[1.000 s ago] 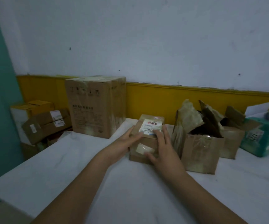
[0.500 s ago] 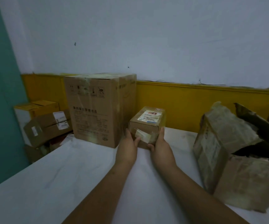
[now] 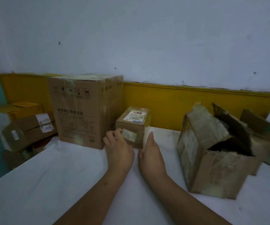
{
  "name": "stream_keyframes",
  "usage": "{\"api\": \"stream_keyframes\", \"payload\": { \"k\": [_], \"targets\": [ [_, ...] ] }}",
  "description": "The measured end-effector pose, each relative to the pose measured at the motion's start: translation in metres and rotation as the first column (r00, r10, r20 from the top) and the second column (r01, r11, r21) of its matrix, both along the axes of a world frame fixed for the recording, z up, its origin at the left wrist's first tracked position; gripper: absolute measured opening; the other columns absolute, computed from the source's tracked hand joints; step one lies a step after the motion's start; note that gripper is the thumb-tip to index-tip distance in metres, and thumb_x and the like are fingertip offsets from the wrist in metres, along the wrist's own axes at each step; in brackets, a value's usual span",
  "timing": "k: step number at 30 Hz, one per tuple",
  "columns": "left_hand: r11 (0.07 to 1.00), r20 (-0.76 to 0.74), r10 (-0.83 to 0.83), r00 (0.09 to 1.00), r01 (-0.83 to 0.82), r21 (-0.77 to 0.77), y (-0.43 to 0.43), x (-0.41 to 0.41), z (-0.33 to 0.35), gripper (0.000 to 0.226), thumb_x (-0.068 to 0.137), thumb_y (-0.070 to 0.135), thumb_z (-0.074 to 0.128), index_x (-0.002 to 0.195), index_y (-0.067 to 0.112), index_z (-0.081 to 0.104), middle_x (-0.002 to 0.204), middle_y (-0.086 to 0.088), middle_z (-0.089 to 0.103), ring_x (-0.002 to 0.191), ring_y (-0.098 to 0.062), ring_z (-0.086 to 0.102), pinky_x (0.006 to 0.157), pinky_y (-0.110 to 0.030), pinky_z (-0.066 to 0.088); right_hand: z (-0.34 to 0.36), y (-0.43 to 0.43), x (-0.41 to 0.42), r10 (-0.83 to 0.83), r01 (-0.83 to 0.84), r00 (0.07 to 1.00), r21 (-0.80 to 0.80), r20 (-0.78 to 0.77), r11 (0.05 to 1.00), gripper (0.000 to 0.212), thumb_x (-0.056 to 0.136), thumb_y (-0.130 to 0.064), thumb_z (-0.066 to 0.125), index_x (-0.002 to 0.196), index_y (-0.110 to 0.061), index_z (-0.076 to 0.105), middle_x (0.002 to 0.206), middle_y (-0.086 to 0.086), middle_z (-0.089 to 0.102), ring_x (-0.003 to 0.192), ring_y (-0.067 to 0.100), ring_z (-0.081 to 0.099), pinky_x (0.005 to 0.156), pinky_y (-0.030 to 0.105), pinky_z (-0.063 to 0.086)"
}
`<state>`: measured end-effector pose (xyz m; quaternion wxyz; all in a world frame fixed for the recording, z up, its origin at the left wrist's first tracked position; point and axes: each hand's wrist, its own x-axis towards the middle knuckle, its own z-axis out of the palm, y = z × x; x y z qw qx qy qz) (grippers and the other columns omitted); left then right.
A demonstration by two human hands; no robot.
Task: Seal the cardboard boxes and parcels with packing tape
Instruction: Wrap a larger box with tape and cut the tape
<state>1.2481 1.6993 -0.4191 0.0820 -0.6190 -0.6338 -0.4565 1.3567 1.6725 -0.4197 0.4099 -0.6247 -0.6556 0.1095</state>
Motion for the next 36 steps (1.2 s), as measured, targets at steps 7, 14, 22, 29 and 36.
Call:
{"api": "stream_keyframes", "payload": {
  "k": [7, 14, 22, 29, 36],
  "targets": [
    [0.705, 0.217, -0.708, 0.672, 0.694, 0.147, -0.056, 0.055, 0.039, 0.053, 0.096, 0.055, 0.042, 0.138, 0.023, 0.041, 0.136, 0.004, 0.043, 0.125, -0.008, 0.046, 0.105, -0.038, 0.044, 0.079, -0.157, 0.086, -0.274, -0.162, 0.893, 0.822, 0.357, 0.545, 0.026, 0.092, -0.016, 0.051, 0.11, -0.01, 0.069, 0.113, 0.008, 0.067, 0.102, 0.026, 0.058, 0.086, 0.038, 0.041],
    [0.656, 0.315, -0.711, 0.628, 0.755, -0.026, -0.125, 0.138, 0.074, 0.087, 0.092, 0.055, 0.057, 0.157, 0.037, 0.002, 0.163, 0.018, 0.005, 0.149, -0.002, 0.009, 0.116, -0.026, 0.025, 0.08, -0.152, 0.166, -0.366, 0.414, 0.907, 0.288, -0.207, 0.863, 0.048, 0.088, -0.041, 0.067, 0.128, -0.019, 0.052, 0.124, 0.001, 0.053, 0.113, 0.017, 0.052, 0.094, 0.035, 0.048],
    [0.779, 0.438, -0.508, 0.742, 0.612, -0.133, -0.138, 0.136, 0.089, 0.044, 0.104, 0.021, 0.039, 0.148, 0.023, 0.042, 0.117, -0.008, 0.067, 0.103, -0.027, 0.063, 0.084, -0.036, 0.052, 0.093, -0.159, 0.145, -0.328, 0.388, 0.91, 0.239, -0.254, 0.89, 0.006, 0.095, -0.019, 0.058, 0.098, -0.016, 0.062, 0.084, 0.003, 0.067, 0.067, 0.01, 0.054, 0.054, 0.025, 0.035],
    [0.776, 0.492, -0.508, 0.707, 0.624, -0.096, -0.193, 0.079, 0.107, 0.032, 0.108, 0.025, 0.035, 0.132, 0.02, 0.055, 0.112, 0.008, 0.057, 0.1, -0.007, 0.052, 0.082, -0.023, 0.039, 0.104, -0.21, 0.115, -0.217, 0.204, 0.976, 0.292, 0.014, 0.934, 0.029, 0.095, -0.031, 0.057, 0.123, -0.025, 0.062, 0.094, -0.005, 0.066, 0.078, 0.008, 0.057, 0.06, 0.015, 0.038],
    [0.748, 0.524, -0.536, 0.662, 0.66, -0.068, -0.231, 0.03, 0.106, 0.017, 0.107, 0.029, 0.038, 0.113, 0.029, 0.055, 0.098, 0.017, 0.059, 0.091, 0.007, 0.055, 0.074, -0.01, 0.042, 0.107, -0.252, 0.085, -0.094, 0.061, 0.992, 0.333, 0.085, 0.941, 0.047, 0.091, -0.036, 0.061, 0.135, -0.027, 0.045, 0.104, -0.007, 0.054, 0.082, 0.006, 0.054, 0.068, 0.024, 0.045]
  ]
}}
